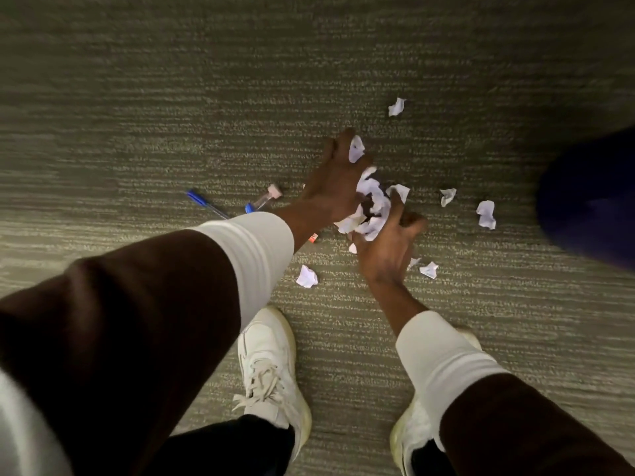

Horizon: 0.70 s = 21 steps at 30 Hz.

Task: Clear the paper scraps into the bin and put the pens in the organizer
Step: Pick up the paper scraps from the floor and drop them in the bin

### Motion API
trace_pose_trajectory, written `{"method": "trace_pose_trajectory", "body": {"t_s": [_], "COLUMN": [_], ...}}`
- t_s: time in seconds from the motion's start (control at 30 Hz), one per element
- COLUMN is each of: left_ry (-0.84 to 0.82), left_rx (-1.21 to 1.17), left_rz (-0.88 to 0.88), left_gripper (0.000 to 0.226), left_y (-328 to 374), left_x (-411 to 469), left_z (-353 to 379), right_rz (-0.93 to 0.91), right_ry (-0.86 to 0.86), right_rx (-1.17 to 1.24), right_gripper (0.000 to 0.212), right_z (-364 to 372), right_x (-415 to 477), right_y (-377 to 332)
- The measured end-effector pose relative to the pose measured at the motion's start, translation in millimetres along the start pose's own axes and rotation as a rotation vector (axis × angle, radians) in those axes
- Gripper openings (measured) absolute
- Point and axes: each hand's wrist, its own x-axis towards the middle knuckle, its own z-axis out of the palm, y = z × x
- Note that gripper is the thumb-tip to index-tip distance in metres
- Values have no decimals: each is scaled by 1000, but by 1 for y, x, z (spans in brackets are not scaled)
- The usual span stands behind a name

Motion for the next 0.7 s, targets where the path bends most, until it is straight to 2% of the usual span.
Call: {"method": "trace_pose_trajectory", "body": {"t_s": [0.23, 0.33, 0.43, 0.57, 0.7], "left_ry": [80, 126, 201, 195, 231], "left_rx": [20, -70, -191, -159, -196], "left_rz": [18, -52, -138, -218, -255], "left_gripper": [46, 40, 34, 26, 22], "left_y": [-18, -16, -6, 15, 46], "left_x": [-19, -27, -41, -62, -87], "left_z": [12, 15, 12, -10, -42], "right_rz": [-130, -145, -83, 66, 34], "right_ry": [-82, -101, -115, -139, -117], "right_rx": [-107, -58, 53, 175, 197], "right_gripper": [68, 55, 36, 30, 26], "right_z": [-9, -10, -15, -42, -91], "right_x": [26, 29, 28, 12, -12], "right_y": [4, 9, 11, 10, 9]}}
